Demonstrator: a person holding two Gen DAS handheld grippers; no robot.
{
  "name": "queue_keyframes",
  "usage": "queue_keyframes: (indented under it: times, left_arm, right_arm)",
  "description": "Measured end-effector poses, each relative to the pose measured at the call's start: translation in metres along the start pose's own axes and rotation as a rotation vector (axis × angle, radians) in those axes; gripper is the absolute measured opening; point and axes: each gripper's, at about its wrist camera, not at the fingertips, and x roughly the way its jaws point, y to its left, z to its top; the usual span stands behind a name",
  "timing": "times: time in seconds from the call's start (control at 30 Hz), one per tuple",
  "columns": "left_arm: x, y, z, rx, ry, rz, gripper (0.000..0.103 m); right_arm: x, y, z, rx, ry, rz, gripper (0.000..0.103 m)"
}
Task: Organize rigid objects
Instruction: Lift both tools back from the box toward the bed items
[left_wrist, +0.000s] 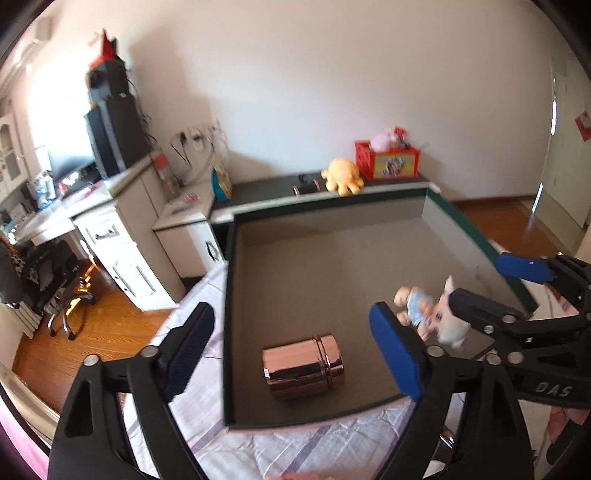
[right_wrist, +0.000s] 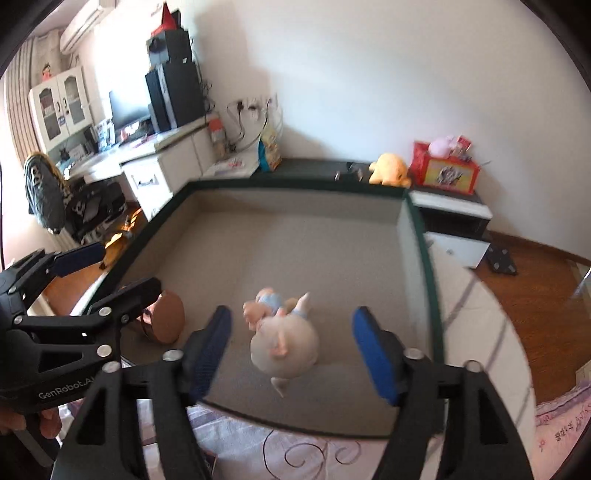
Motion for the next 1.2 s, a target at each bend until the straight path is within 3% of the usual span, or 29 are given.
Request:
queue_keyframes:
  times: [0.07,0.17,0.23,0.3,0.43,0.73,1.0,1.2]
  left_arm:
    - [-0.034,0.002,-0.003,-0.028,-0.089,0.043,0.103]
    - [-0.094,0.005,-0.014,-0.065,-0.235,0.086,0.103]
    - [-0.131,0.008,-0.026,-0.092,-0.297,0.116,0.103]
    - [-0.164,0.009,-0.040,-0.116,-0.347,0.126,0.103]
    - [-0.216,0.012,-0.059,-0.131,-0.387,0.168,0.103]
    - [-0.316,0.010,-0.103,-0.134,-0.506,0.146,0.103]
    - [-0.367,-0.003,-0.128,-0.114,-0.556,0.146,0.103]
    - [-0.383,-0.001,-0.131,-0.123,-0.582,0.149,0.103]
  right_arm:
    - [-0.030,0.004,-0.001,-0.001,-0.070,-0.027,0.082]
    - [-0.084,0.017,-0.011,-0.017,-0.182,-0.081,0.085]
    - [-0.121,0.024,-0.021,-0.016,-0.258,-0.117,0.090]
    - [-0.157,0.032,-0.035,-0.007,-0.341,-0.149,0.103]
    - [-0.219,0.051,-0.067,-0.018,-0.447,-0.182,0.103]
    - [-0.308,0.081,-0.120,-0.011,-0.557,-0.229,0.103]
    - [-0.351,0.096,-0.137,-0.022,-0.613,-0.237,0.103]
    - [-0.363,0.099,-0.142,-0.030,-0.639,-0.240,0.103]
